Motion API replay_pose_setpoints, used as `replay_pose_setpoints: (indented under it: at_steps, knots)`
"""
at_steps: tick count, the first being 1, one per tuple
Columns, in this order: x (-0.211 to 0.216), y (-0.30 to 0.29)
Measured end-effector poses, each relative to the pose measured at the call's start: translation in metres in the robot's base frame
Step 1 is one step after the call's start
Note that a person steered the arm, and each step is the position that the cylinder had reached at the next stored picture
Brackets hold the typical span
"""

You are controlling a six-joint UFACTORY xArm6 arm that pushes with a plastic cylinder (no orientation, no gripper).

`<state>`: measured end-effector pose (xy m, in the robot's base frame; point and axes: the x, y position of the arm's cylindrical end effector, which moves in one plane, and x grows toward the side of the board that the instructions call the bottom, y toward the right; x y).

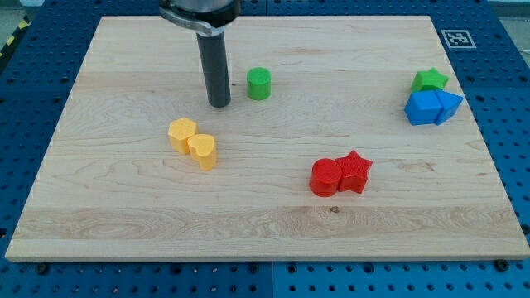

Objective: Move the green circle towards the green star

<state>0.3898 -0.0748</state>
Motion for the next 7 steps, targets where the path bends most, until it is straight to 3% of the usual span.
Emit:
replay_pose_setpoints:
  at_steps: [3,7]
  knots:
    - [-0.015,0.073]
    - [-0.051,0.094]
